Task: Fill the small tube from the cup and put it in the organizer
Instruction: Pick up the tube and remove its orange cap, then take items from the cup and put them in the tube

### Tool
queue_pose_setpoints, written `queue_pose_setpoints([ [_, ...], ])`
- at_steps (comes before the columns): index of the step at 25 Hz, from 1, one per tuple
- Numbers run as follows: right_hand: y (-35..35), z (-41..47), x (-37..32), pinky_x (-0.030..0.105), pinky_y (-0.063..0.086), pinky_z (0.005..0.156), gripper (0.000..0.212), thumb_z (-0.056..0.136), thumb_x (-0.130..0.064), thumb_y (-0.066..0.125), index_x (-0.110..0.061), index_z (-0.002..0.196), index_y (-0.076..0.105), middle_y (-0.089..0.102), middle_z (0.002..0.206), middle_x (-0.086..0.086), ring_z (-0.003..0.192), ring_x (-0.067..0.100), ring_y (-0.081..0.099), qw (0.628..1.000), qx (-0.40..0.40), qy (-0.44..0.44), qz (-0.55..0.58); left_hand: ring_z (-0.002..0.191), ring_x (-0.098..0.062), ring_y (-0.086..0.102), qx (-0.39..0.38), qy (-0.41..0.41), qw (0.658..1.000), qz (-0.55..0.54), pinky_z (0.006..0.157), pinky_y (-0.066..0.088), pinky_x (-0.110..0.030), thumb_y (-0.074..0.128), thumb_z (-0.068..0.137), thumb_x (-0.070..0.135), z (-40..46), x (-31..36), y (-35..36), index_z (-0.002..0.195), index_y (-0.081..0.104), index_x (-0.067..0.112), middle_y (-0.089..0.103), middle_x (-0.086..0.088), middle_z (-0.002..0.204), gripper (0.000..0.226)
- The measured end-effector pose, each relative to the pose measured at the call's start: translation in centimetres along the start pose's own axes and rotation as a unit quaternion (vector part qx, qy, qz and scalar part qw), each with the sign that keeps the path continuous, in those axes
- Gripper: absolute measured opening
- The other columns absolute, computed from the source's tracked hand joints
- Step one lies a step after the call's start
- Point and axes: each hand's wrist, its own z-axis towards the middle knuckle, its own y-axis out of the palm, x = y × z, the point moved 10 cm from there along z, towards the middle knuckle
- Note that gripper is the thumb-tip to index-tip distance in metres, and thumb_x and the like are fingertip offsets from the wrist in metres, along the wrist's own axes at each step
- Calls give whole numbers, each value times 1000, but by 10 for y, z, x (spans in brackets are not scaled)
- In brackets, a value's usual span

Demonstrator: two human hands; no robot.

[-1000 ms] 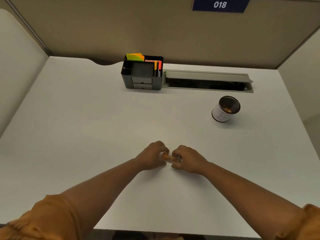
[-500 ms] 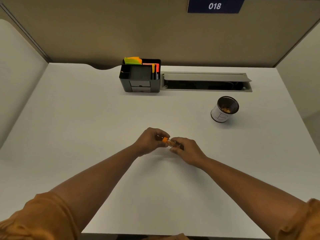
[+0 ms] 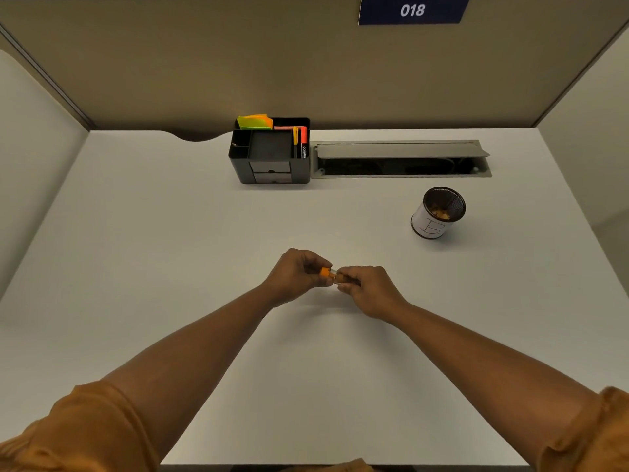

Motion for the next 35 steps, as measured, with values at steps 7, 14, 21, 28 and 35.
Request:
queue_pose_setpoints([
  [7, -9, 0, 13, 25, 43, 67, 17, 92, -16, 67, -16, 109, 72, 69, 89, -1, 79, 17, 58, 999, 28, 42, 7, 93, -23, 73, 40, -12, 999, -18, 85, 58, -35, 81, 82, 16, 6, -2, -9, 106, 75, 14, 77, -4, 100, 25],
  [14, -27, -8, 43, 22, 45, 71, 18, 92, -14, 66, -21, 109, 66, 68, 99, 1, 89, 19, 61, 988, 78, 101, 87, 77, -16, 57, 59, -21, 977, 203, 64, 41, -26, 63, 94, 21, 17, -10, 13, 105, 61, 13, 66, 0, 92, 13],
  [21, -113, -11, 65, 26, 44, 87, 35, 98, -15, 59, -15, 133, 59, 62, 117, -2, 103, 15, 58, 948, 269, 126, 113, 75, -23, 48, 22, 22, 947, 318, 57, 29, -27, 47, 99, 16, 40, 0, 57, 99, 47, 17, 43, 21, 68, 0],
  [28, -209, -23, 92, 20, 48, 66, 10, 95, -18, 65, -15, 103, 61, 65, 94, 1, 83, 21, 62, 889, 427, 145, 84, 92, -35, 61, -13, 20, 934, 356, 77, 52, -43, 43, 98, 16, 69, 23, 88, 109, 49, 10, 68, -8, 108, 13],
  [35, -230, -14, 103, 29, 54, 82, 24, 96, -13, 64, -5, 118, 68, 72, 115, 15, 99, 27, 67, 890, 427, 159, 20, 93, -29, 61, -45, -3, 924, 381, 79, 55, -42, 52, 91, 14, 85, 30, 100, 104, 53, 12, 69, -4, 110, 13],
])
